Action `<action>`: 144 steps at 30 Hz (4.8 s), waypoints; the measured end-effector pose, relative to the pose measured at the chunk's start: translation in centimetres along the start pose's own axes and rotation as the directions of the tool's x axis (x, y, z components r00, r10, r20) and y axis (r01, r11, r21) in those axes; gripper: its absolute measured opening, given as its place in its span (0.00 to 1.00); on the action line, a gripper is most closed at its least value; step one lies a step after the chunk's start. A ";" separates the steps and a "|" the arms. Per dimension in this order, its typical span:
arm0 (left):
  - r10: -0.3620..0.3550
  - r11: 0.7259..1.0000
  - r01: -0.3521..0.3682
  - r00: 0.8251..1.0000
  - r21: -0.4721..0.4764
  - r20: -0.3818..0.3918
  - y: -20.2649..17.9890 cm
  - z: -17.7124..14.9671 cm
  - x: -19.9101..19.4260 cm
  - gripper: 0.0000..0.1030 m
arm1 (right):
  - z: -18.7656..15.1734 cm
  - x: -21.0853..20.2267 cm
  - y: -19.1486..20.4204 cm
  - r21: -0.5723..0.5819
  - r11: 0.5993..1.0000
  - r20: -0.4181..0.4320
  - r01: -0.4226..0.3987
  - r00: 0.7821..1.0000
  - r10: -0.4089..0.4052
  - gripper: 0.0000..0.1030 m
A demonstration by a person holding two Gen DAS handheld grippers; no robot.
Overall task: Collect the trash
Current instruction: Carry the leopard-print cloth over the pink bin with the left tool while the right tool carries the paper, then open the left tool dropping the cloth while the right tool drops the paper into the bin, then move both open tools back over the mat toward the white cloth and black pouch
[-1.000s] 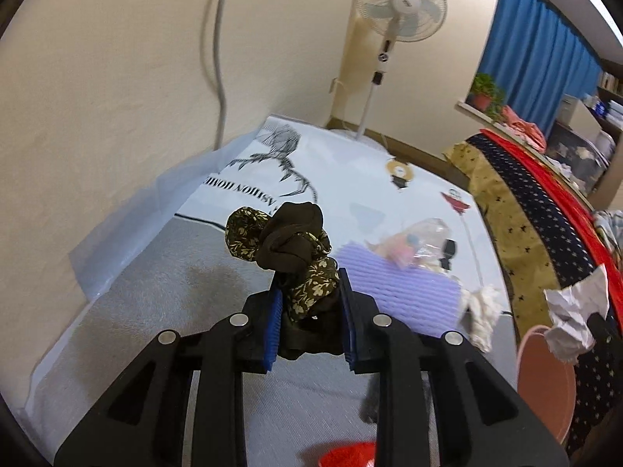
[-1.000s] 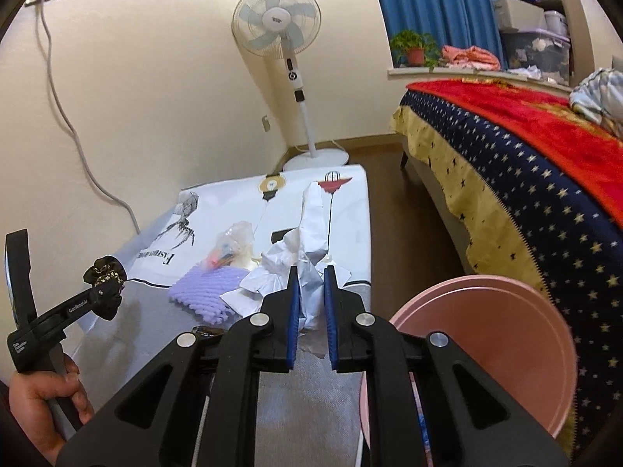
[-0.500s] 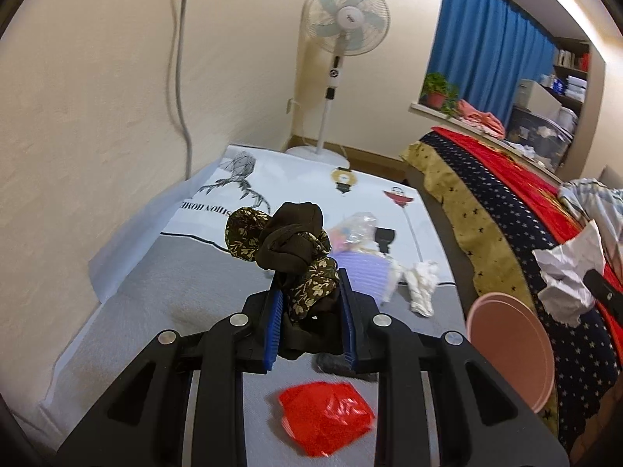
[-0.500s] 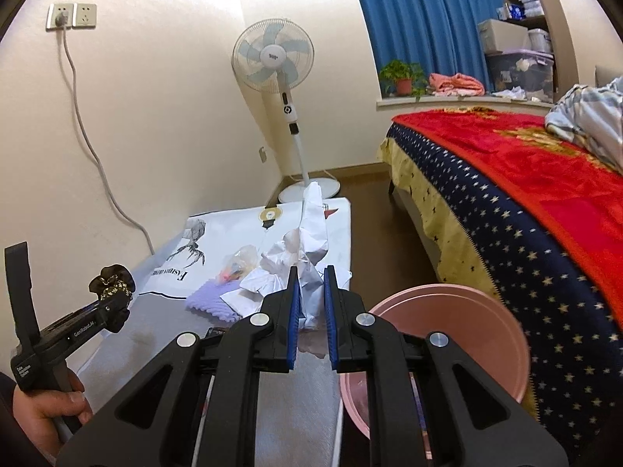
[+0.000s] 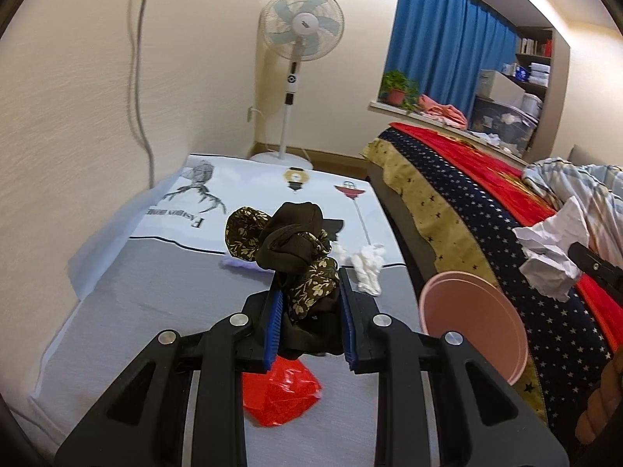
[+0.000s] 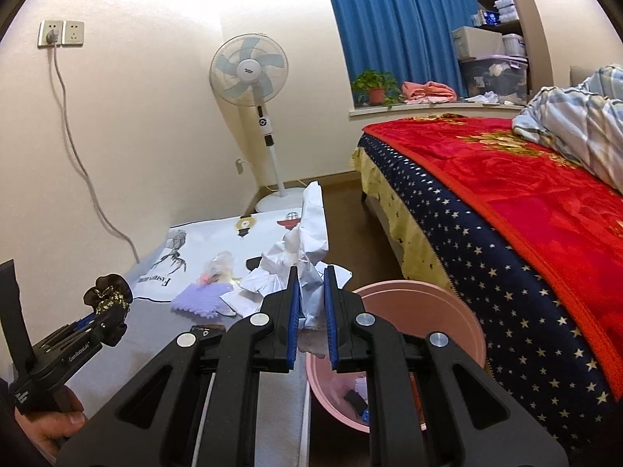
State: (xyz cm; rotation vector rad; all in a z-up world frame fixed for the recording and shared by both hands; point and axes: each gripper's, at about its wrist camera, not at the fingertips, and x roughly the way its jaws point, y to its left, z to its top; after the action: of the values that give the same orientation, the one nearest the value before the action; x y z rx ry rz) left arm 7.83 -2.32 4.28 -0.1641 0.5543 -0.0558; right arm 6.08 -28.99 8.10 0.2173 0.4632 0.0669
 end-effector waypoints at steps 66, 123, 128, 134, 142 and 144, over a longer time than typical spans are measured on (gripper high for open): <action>-0.350 0.899 0.387 0.916 0.204 -0.193 -16.0 -4.5 11.3 0.26 | -1.2 5.1 -9.2 0.110 0.909 -0.085 0.401 0.915 -0.394 0.15; -0.232 0.959 0.242 0.969 0.148 -0.083 -6.2 -1.3 6.3 0.39 | -2.2 4.9 -3.2 0.053 0.955 -0.068 0.292 0.955 -0.288 0.47; -0.194 0.970 0.201 0.979 0.136 -0.064 -4.7 -1.1 6.1 0.39 | -2.2 5.5 -2.2 0.050 0.966 -0.071 0.255 0.965 -0.251 0.45; -0.080 0.994 0.083 0.996 0.076 -0.037 -1.0 -0.6 6.0 0.35 | -2.2 6.6 -0.4 0.052 0.986 -0.068 0.161 0.985 -0.158 0.38; 0.035 0.999 -0.036 0.999 -0.018 -0.038 4.0 -0.2 6.7 0.35 | -3.0 9.9 3.1 0.026 0.999 -0.102 0.038 0.994 -0.035 0.35; 0.047 0.999 -0.048 0.998 -0.026 -0.043 4.6 -0.1 7.1 0.35 | -3.1 10.7 3.7 0.027 0.999 -0.111 0.023 0.994 -0.020 0.35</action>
State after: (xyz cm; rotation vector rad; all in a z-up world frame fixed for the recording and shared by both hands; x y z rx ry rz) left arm 13.88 1.47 -0.28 -0.1759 0.6007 -0.0060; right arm 14.19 -23.57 1.56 0.2373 0.5774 0.0517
